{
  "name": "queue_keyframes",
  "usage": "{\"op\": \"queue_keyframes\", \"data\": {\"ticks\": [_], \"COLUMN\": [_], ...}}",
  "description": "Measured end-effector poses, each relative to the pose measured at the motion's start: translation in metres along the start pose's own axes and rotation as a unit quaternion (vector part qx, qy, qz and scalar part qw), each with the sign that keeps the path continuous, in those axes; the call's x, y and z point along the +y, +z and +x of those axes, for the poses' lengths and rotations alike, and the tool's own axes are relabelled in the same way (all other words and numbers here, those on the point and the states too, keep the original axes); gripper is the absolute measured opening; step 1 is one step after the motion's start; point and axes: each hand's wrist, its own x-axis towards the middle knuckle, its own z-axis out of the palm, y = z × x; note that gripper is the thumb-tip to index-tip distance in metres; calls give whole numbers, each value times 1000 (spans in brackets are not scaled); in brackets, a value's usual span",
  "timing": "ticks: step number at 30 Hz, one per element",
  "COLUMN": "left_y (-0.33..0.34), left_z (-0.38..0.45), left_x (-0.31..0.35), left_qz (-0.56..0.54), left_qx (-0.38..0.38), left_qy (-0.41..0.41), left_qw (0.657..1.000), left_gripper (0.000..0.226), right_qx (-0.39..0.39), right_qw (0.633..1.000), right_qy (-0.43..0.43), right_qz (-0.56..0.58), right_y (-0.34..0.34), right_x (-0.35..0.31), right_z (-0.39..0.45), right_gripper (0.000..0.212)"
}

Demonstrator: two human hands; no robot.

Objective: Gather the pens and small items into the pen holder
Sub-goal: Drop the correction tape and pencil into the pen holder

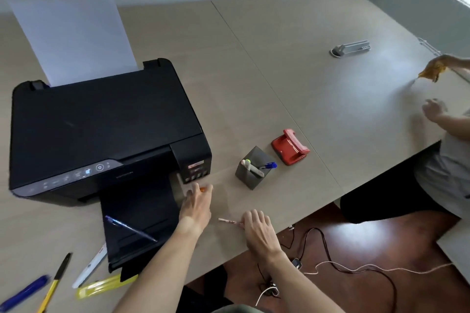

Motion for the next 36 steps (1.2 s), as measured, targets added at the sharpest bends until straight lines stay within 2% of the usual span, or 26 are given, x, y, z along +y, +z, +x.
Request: {"op": "queue_keyframes", "data": {"ticks": [4, 8, 10, 15, 18, 22, 26, 30, 33, 36], "left_y": [-6, -12, -14, -18, -25, -37, -50, -62, -64, -61], "left_z": [0, 2, 1, -1, 0, -1, -2, 5, 14, 25], "left_x": [-5, -3, 2, 14, 21, 35, 52, 72, 87, 96], "left_qz": [-33, -48, -69, -138, -207, -221, -217, -186, -142, -96], "left_qx": [-15, -29, -22, 20, 44, 129, 195, 190, 168, 162], "left_qy": [25, 8, 4, 7, 25, 105, 172, 207, 210, 206], "left_qw": [999, 998, 997, 990, 977, 961, 941, 941, 953, 960], "left_gripper": [40, 43, 49, 66, 56, 45, 42, 39, 39, 45], "right_qx": [14, 130, 150, 83, 65, 74, 86, 56, -9, -36], "right_qw": [993, 986, 986, 996, 995, 990, 982, 977, 971, 962], "right_qy": [17, 33, 20, -22, -32, 3, 52, 116, 174, 211], "right_qz": [120, 98, 68, 17, 62, 122, 157, 170, 164, 172], "right_y": [-20, -72, -100, -140, -148, -145, -137, -129, -126, -121], "right_x": [30, 66, 76, 67, 52, 43, 49, 53, 56, 61], "right_z": [4, 25, 41, 74, 83, 76, 62, 49, 40, 29], "right_gripper": [13, 11, 15, 14, 13, 27, 18, 7, 16, 23]}}
